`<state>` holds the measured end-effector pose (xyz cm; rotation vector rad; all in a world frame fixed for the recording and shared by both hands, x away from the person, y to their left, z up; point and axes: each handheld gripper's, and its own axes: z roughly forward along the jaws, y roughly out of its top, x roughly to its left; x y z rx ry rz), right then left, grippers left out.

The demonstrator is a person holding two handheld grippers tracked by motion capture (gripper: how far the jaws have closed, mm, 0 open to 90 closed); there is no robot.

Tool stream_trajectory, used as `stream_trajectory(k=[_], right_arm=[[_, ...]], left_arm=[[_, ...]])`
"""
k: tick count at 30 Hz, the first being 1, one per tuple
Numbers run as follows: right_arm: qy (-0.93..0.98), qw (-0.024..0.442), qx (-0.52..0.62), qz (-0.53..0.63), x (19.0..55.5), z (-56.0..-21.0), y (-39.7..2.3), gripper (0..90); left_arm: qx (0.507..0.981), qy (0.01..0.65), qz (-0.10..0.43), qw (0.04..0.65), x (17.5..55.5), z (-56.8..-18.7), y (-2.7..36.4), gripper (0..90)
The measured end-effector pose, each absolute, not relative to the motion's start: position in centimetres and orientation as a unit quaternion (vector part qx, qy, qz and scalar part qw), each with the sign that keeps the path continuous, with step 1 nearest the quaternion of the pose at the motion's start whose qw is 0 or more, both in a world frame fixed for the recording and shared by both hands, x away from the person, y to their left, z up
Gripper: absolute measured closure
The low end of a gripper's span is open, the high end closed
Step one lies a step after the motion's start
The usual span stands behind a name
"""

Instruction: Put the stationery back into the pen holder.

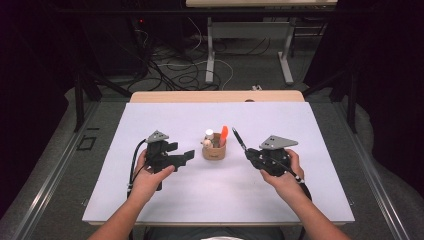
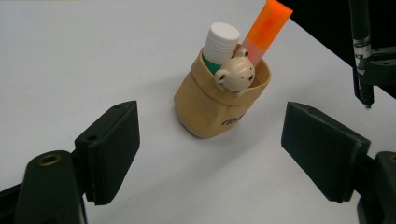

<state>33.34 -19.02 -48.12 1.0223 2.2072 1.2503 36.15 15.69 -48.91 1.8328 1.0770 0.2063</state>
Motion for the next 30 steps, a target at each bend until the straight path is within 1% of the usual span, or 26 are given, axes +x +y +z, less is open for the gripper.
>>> stream_trajectory(k=[4,11,20,23,30], right_arm=[[0.788,0.207,0.350,0.462,32.7,-48.0,-18.7,79.8],[0.789,0.198,0.332,0.478,31.9,-48.0,-17.6,79.8],[0.799,0.177,0.317,0.480,31.3,-48.8,-15.8,79.8],[0.801,0.172,0.311,0.481,31.2,-49.2,-15.2,79.8],[0.807,0.157,0.305,0.481,30.9,-49.7,-14.1,79.8]], left_arm=[[0.748,0.435,0.080,0.494,35.9,-48.6,15.5,21.3],[0.743,0.424,0.050,0.515,35.3,-47.9,15.1,24.2],[0.736,0.419,-0.003,0.532,34.9,-47.8,14.5,32.1],[0.734,0.419,-0.018,0.534,34.7,-48.0,14.2,36.3],[0.735,0.414,-0.037,0.535,34.4,-48.2,13.4,44.3]])
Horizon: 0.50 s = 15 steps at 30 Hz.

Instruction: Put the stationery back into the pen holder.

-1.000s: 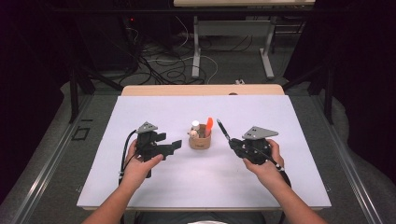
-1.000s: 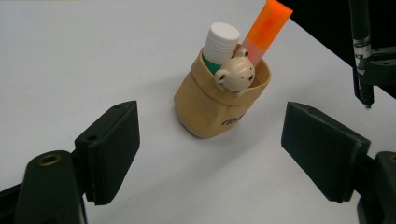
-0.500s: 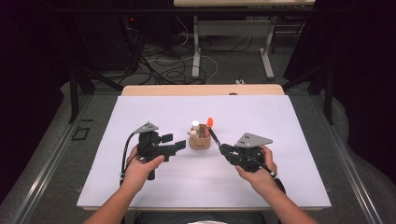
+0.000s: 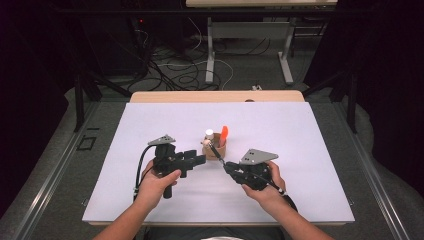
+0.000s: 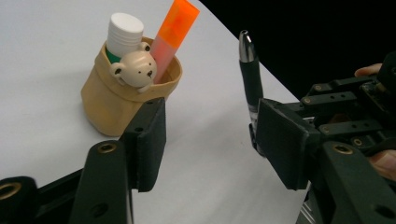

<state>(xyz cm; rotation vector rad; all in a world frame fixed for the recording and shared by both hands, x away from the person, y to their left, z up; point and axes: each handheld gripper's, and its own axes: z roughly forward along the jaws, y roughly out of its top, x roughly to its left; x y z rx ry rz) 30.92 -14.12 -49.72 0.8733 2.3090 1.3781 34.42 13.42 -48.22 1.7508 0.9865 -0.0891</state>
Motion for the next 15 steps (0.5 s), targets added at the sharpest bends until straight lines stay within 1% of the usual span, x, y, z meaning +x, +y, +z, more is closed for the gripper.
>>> stream_trajectory(k=[4,9,13,15], right_arm=[[0.811,0.153,0.296,0.480,30.8,-50.0,-13.7,79.8],[0.814,0.141,0.297,0.479,30.6,-50.3,-13.1,79.8],[0.815,0.135,0.291,0.483,30.6,-50.4,-12.8,79.8],[0.815,0.132,0.290,0.483,30.5,-50.5,-12.6,79.8]], left_arm=[[0.733,0.416,-0.050,0.537,34.3,-48.3,13.1,49.1],[0.728,0.419,-0.051,0.540,34.2,-48.3,12.8,55.2],[0.723,0.423,-0.059,0.542,34.1,-48.4,12.7,59.3],[0.721,0.425,-0.061,0.544,34.1,-48.4,12.7,60.1]])
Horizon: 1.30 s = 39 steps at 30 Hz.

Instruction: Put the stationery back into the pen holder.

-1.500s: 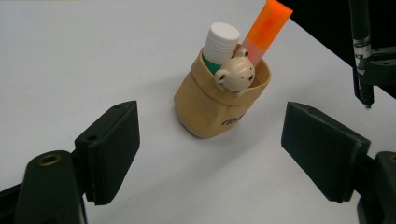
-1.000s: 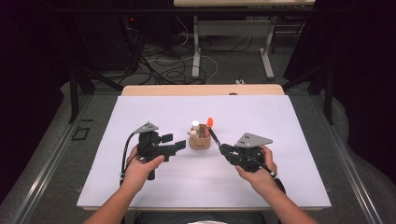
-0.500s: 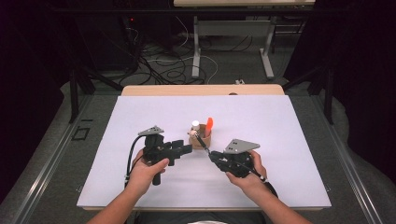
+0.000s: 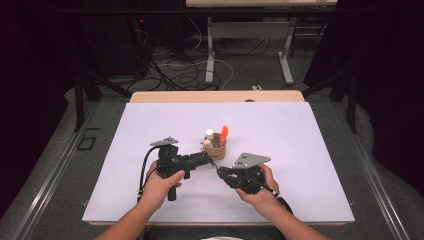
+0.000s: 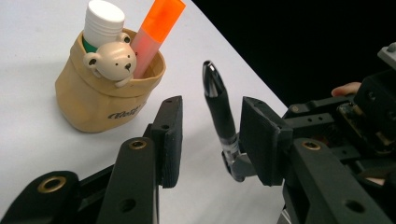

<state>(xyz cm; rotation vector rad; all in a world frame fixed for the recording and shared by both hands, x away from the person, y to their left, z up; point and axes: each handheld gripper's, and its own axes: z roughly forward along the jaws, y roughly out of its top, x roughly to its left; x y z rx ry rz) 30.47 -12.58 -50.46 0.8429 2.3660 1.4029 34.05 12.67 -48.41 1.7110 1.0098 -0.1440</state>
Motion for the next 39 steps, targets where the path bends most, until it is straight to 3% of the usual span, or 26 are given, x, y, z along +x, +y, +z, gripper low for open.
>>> stream_trajectory(k=[20,36,39], right_arm=[[0.823,0.122,0.266,0.486,30.1,-50.8,-11.5,79.7],[0.825,0.112,0.269,0.484,30.2,-51.0,-11.4,79.5],[0.827,0.110,0.265,0.484,30.5,-51.1,-11.4,71.4]], left_arm=[[0.710,0.440,-0.096,0.542,34.1,-48.9,12.4,74.2],[0.696,0.446,-0.127,0.548,34.3,-49.3,12.7,78.9],[0.697,0.447,-0.123,0.547,34.4,-49.3,12.8,79.0]])
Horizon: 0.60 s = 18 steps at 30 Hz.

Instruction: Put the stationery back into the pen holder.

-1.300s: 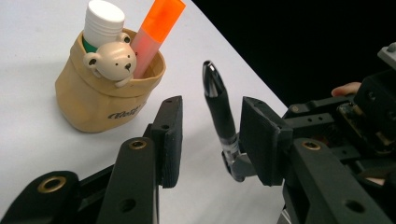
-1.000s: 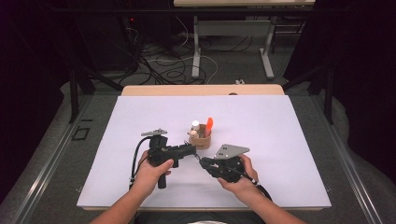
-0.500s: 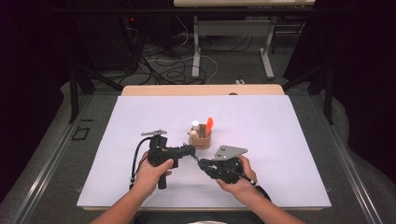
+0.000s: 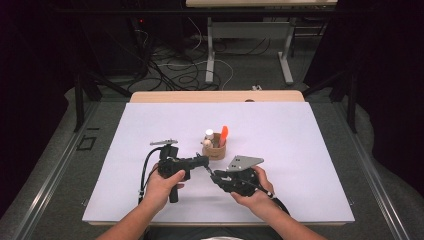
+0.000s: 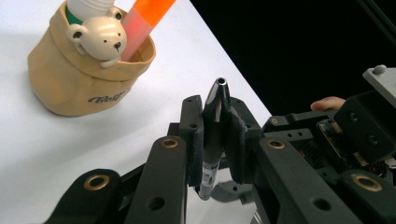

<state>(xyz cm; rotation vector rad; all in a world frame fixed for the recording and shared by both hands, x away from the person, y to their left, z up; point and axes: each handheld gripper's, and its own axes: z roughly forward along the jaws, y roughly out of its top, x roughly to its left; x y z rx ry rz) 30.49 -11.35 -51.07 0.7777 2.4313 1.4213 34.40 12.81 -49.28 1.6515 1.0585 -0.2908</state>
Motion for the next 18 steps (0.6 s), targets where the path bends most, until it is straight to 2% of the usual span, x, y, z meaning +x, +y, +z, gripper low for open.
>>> stream_trajectory(k=[13,18], right_arm=[[0.835,0.093,0.286,0.460,31.0,-52.3,-11.2,47.3],[0.837,0.090,0.299,0.450,31.2,-52.6,-11.4,43.4]], left_arm=[[0.698,0.454,-0.107,0.543,34.6,-49.3,13.4,79.0],[0.693,0.457,-0.097,0.549,34.6,-49.2,13.7,78.9]])
